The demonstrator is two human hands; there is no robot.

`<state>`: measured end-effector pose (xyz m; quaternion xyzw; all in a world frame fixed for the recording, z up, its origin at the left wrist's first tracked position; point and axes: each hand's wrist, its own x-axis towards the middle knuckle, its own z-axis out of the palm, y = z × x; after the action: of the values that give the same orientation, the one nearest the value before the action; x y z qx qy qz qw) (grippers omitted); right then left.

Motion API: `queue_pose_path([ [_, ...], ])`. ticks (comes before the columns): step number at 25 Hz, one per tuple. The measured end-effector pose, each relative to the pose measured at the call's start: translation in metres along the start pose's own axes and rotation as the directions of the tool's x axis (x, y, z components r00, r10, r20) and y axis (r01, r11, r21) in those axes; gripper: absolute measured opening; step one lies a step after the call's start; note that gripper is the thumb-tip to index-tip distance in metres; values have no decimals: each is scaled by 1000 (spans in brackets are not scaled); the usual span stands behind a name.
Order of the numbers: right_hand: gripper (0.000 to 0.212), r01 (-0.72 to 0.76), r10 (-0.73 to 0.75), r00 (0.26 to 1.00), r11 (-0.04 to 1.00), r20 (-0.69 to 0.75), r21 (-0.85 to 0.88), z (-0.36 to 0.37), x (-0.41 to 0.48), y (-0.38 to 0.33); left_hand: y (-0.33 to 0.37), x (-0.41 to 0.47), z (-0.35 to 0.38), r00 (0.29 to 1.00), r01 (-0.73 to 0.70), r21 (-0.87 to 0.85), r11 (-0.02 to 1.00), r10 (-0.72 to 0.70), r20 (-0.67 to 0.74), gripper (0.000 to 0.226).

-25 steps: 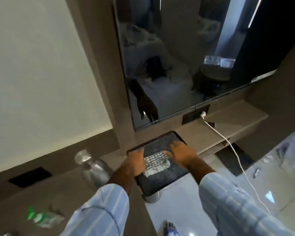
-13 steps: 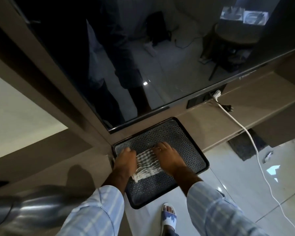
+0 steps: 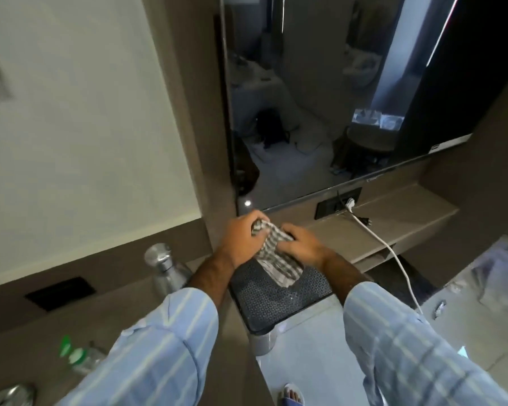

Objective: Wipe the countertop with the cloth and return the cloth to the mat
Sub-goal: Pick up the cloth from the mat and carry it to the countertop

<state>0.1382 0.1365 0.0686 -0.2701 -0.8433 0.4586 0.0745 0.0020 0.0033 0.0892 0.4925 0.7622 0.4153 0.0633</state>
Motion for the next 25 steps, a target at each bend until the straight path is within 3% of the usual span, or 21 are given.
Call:
queue_pose_path([
  [2, 16, 120, -88, 988, 957, -130, 264, -6, -31, -56, 40, -6, -44, 984, 35, -164, 986, -63, -166, 29],
  [4, 11, 233, -143, 965, 852, -220, 469, -10, -50, -115, 71, -13, -89, 925, 102, -442, 891, -248, -287, 42],
  [5, 13, 279, -159, 953, 795, -260, 538, -10, -57, -143, 81, -16, -110, 897, 129, -645, 753, -366, -247, 48],
  [6, 15, 313, -164, 942, 742, -292, 593, -8, -60, -169, 88, -20, -128, 900, 159, -828, 538, -424, -103, 54],
  [7, 17, 335, -173, 936, 705, -306, 625, -3, -62, -193, 93, -26, -146, 926, 200, -927, 318, -370, 73, 60],
  [8, 18, 337, -182, 937, 703, -299, 626, 5, -60, -213, 96, -33, -161, 940, 235, -957, 168, -291, 179, 63],
  [9, 17, 328, -198, 941, 733, -274, 596, 15, -58, -229, 96, -38, -172, 939, 243, -967, 75, -267, 215, 64],
  [10, 15, 314, -211, 946, 779, -245, 543, 27, -53, -241, 90, -40, -185, 934, 210, -976, 57, -308, 183, 58],
  [12, 14, 293, -210, 951, 852, -228, 435, 54, -43, -253, 65, -48, -210, 849, 23, -979, 200, -521, -87, 33],
  [14, 33, 264, -199, 949, 926, -245, 269, 87, -29, -251, 23, -71, -229, 639, -98, -910, 404, -676, -369, 14],
  [16, 49, 242, -248, 963, 968, -101, -68, 124, -14, -243, -21, -109, -222, 446, 1, -833, 554, -745, -496, 15],
  [17, 53, 262, -261, 965, 937, 34, -230, 143, -6, -238, -44, -131, -206, 414, 111, -793, 598, -754, -510, 20],
  [18, 53, 279, -243, 959, 896, 145, -345, 159, 0, -231, -59, -151, -184, 429, 208, -755, 621, -752, -500, 31],
  [20, 47, 288, -211, 955, 833, 211, -472, 180, 8, -215, -70, -175, -133, 402, 322, -723, 611, -780, -480, 50],
  [22, 43, 253, -217, 968, 833, 130, -493, 187, 15, -201, -65, -176, -75, 353, 270, -734, 623, -774, -526, 58],
  [23, 43, 245, -228, 969, 842, 94, -480, 189, 17, -197, -57, -176, -47, 356, 218, -732, 646, -751, -557, 51],
  [25, 47, 239, -248, 968, 865, 37, -440, 193, 17, -195, -56, -179, -9, 340, 93, -805, 586, -779, -527, 38],
])
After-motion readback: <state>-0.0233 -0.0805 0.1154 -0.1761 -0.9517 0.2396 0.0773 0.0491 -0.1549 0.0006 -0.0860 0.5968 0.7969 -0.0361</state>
